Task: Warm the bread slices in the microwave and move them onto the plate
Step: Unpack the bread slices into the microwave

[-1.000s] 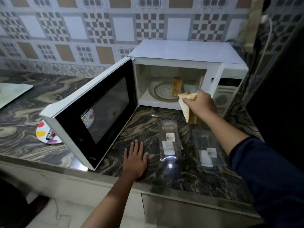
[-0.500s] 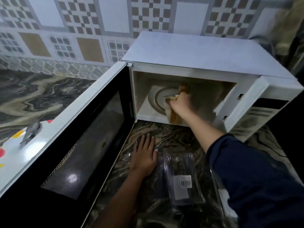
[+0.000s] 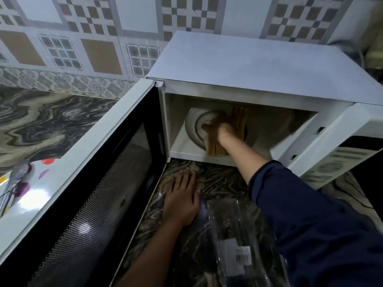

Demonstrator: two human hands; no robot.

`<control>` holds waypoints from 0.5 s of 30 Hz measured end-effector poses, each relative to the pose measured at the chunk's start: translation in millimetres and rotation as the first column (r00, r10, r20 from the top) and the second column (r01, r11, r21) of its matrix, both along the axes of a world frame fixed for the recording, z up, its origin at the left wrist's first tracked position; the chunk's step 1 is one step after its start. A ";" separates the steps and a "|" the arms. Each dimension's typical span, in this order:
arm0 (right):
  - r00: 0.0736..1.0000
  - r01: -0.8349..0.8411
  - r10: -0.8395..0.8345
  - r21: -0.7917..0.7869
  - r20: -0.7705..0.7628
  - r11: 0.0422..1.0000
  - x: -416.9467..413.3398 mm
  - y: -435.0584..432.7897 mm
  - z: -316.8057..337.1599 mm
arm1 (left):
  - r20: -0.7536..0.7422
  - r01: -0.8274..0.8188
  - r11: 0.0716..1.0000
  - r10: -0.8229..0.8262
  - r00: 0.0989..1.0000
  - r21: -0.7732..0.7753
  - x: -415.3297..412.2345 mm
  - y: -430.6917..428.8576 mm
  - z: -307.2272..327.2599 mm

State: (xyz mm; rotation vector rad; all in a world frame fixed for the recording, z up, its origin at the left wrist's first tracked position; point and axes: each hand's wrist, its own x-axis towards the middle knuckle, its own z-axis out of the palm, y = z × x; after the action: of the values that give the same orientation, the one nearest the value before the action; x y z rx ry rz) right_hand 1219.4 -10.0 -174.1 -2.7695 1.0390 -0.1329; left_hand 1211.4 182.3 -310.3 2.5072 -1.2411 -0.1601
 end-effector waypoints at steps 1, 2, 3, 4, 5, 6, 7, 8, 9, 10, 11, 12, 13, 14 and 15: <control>0.997 0.068 -0.068 0.015 0.023 0.998 -4.1 4.2 4.6 | 0.005 -0.001 1.000 0.001 1.000 0.000 0.5 -0.5 0.3; 0.984 0.154 -0.160 0.086 0.072 0.984 -1.3 1.7 -1.3 | 0.010 -0.002 1.000 0.002 1.000 0.003 0.7 -1.0 0.6; 0.990 0.128 -0.134 0.102 0.054 0.987 -0.3 5.6 -0.2 | 0.010 -0.003 1.000 0.003 1.000 0.006 0.4 -0.9 1.1; 0.990 0.092 -0.103 0.116 0.093 0.989 -1.2 10.4 3.9 | 0.005 -0.002 1.000 0.002 1.000 0.007 0.4 -0.9 1.2; 0.994 0.040 -0.052 0.113 0.100 0.993 -0.8 16.5 7.0 | -0.004 0.000 1.000 0.000 1.000 0.006 0.4 -0.7 1.4; 0.992 0.028 -0.040 0.097 0.119 0.995 0.2 20.4 3.7 | -0.013 0.002 1.000 -0.002 1.000 0.004 0.5 -0.5 1.5; 0.983 0.040 -0.052 0.070 0.173 0.997 -2.5 28.9 7.7 | -0.016 0.005 1.000 -0.005 1.000 0.002 0.6 -0.3 1.8; 0.980 0.014 -0.019 0.022 0.200 1.000 -4.2 30.5 5.6 | -0.014 0.007 1.000 -0.006 1.000 0.001 0.5 0.1 2.0; 0.983 -0.040 0.044 -0.022 0.179 0.999 -12.9 35.2 6.3 | -0.011 0.007 1.000 -0.007 1.000 0.002 0.4 0.0 2.6; 0.983 -0.060 0.063 -0.021 0.175 0.998 -16.5 32.4 -2.3 | -0.009 0.007 1.000 -0.007 1.000 0.004 0.0 0.1 3.0; 0.986 -0.065 0.075 -0.076 0.146 0.995 -20.4 31.2 -5.2 | -0.008 0.006 1.000 -0.006 1.000 0.006 -0.3 0.3 3.0; 0.981 -0.039 0.047 -0.049 0.190 0.998 -24.1 26.2 -8.7 | -0.008 0.008 1.000 -0.008 1.000 0.006 -0.3 0.1 3.1; 0.982 -0.049 0.059 -0.060 0.180 0.997 -23.7 24.3 -13.0 | -0.008 0.010 1.000 -0.010 1.000 0.005 -0.4 0.1 3.5; 0.980 -0.048 0.060 -0.071 0.191 0.996 -21.5 22.7 -17.7 | -0.007 0.011 1.000 -0.011 1.000 0.004 -0.3 0.1 3.5; 0.976 -0.021 0.029 -0.040 0.214 0.999 -20.4 23.1 -20.1 | -0.006 0.012 1.000 -0.012 1.000 0.004 -0.1 -0.2 3.7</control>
State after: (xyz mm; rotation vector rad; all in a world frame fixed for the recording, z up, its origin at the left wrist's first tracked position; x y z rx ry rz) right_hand 1199.0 13.1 -194.2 -2.7238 0.9554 -0.4414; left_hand 1211.3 182.1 -306.6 2.5017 -1.2551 -0.1727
